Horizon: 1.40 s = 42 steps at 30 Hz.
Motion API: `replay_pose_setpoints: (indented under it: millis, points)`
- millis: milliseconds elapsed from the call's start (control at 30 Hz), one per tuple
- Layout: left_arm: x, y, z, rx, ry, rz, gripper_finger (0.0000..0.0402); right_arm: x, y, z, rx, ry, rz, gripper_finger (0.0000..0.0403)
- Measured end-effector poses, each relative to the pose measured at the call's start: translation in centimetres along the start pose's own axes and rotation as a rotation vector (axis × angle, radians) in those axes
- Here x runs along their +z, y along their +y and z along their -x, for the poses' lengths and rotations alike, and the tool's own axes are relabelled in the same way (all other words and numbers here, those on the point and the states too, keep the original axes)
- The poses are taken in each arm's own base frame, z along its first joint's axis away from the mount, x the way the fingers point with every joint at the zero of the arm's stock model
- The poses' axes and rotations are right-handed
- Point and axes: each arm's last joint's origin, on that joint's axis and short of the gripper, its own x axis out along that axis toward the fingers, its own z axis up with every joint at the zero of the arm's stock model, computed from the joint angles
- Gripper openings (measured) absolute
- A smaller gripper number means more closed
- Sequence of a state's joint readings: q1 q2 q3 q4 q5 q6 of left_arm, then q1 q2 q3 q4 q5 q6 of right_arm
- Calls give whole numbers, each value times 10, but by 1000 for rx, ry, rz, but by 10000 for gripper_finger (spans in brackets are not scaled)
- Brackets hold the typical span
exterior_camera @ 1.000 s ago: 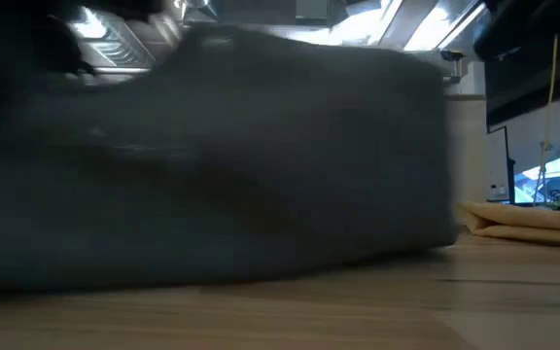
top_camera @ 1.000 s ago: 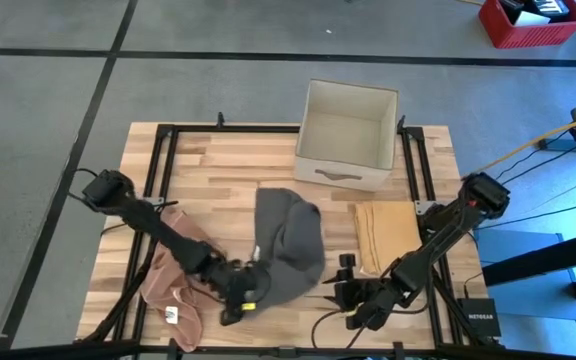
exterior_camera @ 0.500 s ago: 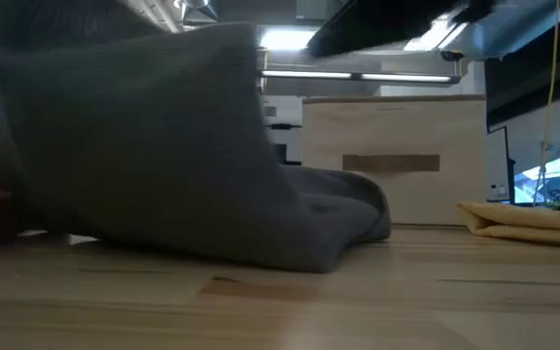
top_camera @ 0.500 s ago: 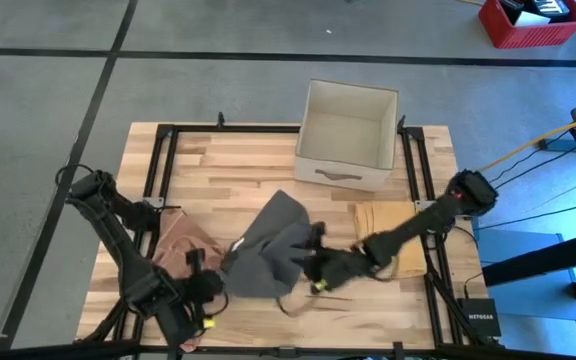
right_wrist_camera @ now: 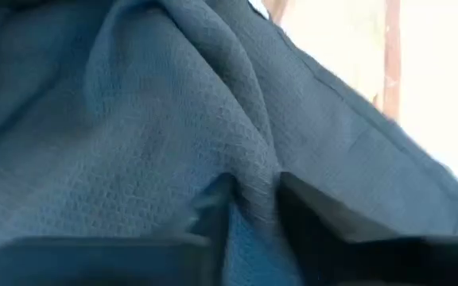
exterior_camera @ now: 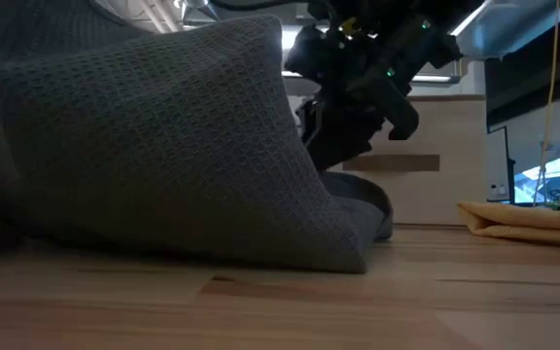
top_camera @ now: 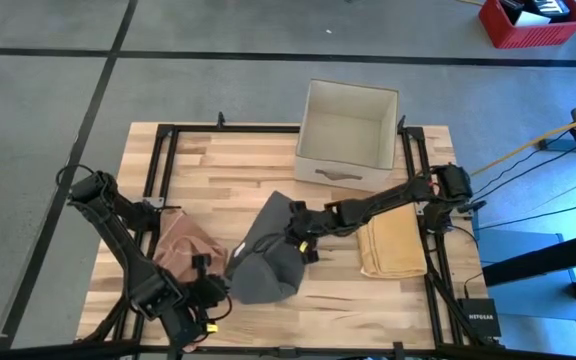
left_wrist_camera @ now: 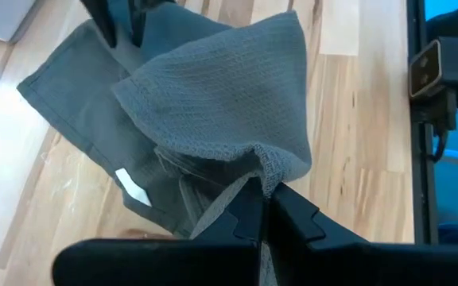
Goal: Fold towel
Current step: Fold the gray towel
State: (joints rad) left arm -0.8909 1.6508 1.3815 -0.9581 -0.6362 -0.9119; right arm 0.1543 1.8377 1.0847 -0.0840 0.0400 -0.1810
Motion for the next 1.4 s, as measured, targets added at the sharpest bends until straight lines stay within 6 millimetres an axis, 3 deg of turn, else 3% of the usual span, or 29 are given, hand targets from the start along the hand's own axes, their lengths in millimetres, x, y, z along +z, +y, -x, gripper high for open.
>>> replay_pose_setpoints:
  millis: [67, 133, 267, 467, 567, 767, 967, 1167, 1400]
  points:
    - [0, 0, 0, 0, 0, 3, 2, 0, 0, 2, -22, 15, 35, 42]
    - [0, 0, 0, 1, 0, 7, 2, -1, 0, 3, -59, 37, 64, 16]
    - [-1, -1, 1, -3, -1, 13, 2, 2, 20, 30, -153, 110, 101, 7]
    - [-3, -2, 2, -8, 0, 13, 1, 3, 77, 107, -318, 146, 114, 4]
    - [-5, -5, -2, 0, 10, 15, 2, -5, 106, 131, -344, 127, 57, 7]
    - [-14, -15, -19, 20, 72, -6, 2, -30, 165, 144, -267, 150, -20, 3]
    - [-28, -23, -41, 55, 194, -19, 2, -59, 196, 162, -306, 214, -62, 3]
    - [-53, -21, -63, 227, 378, -39, 3, -70, 213, 173, -223, 247, -116, 5]
    - [-66, -24, -85, 300, 458, -95, 4, -72, 213, 170, -176, 336, -251, 16]
